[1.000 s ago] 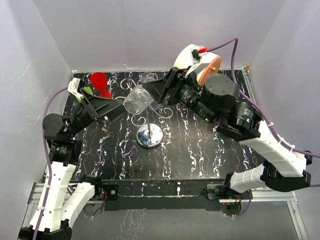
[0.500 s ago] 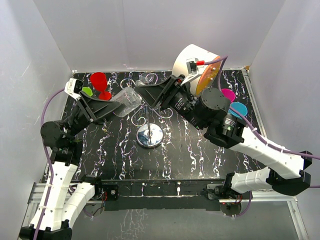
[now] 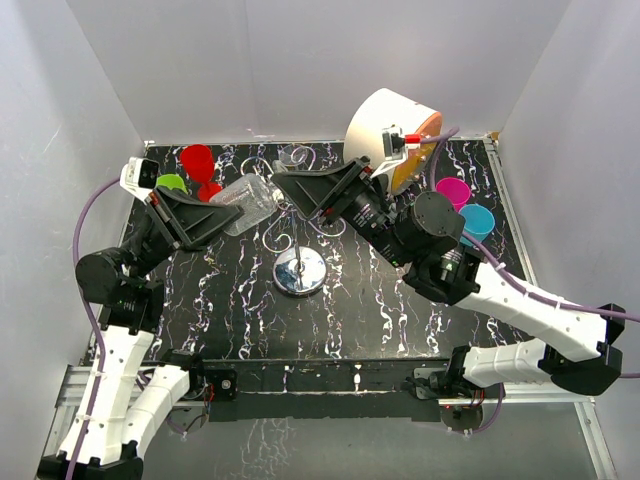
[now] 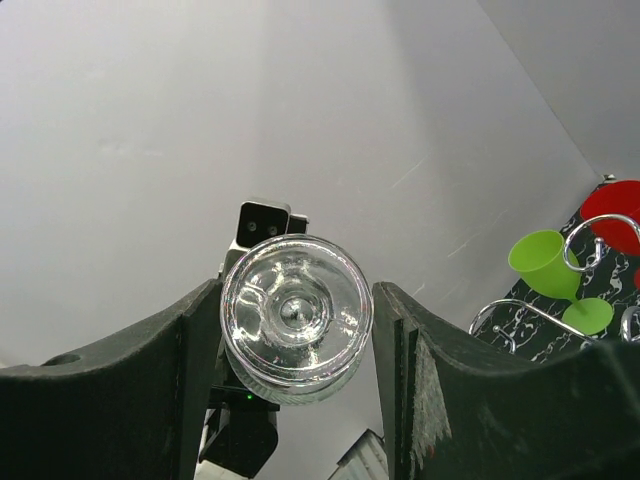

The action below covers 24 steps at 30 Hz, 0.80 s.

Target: Take the wine glass off the wine glass rack

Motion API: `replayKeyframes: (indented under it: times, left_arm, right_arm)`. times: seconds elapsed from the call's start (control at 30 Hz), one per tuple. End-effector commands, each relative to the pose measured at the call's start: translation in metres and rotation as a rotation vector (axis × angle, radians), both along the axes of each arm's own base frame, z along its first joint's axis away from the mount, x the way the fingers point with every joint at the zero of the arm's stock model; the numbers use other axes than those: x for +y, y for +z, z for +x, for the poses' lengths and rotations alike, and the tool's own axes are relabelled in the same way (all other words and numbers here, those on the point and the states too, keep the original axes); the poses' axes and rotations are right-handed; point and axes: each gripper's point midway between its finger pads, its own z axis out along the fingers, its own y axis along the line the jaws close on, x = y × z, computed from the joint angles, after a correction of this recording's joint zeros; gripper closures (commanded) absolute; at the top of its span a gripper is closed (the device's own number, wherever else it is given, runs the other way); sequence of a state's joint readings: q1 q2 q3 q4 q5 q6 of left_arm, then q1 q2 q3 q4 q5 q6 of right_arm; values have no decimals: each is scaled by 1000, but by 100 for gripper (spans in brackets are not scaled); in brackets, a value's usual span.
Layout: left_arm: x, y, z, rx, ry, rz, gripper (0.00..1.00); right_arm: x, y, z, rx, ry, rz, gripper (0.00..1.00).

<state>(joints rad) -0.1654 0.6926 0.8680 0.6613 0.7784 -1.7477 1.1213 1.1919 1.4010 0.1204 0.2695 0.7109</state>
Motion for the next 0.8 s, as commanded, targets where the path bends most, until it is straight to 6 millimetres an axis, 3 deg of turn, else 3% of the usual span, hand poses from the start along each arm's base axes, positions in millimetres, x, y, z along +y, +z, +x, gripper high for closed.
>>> replayKeyframes:
  times: [0.0, 0.07, 0.2, 0.5, 0.67, 0.77]
  left_arm:
    - [2, 15, -9, -72, 2, -20, 100]
    - [3, 18, -9, -78, 2, -35, 100]
    - [3, 24, -6, -69, 15, -34, 100]
    - [4, 21, 11, -42, 135, 72, 100]
    - [3, 23, 18, -46, 129, 60, 100]
    - [3, 26, 24, -44, 178, 118, 100]
  right_arm:
    - [-24, 30, 2, -83, -56, 110, 90]
    - [-25, 29, 7, -84, -62, 116, 87]
    - [-26, 25, 18, -72, -65, 124, 63]
    - [-41, 15, 50, -56, -107, 81, 24]
    - [-46, 20, 59, -90, -135, 22, 10]
    - [-55, 22, 62, -109, -186, -17, 7]
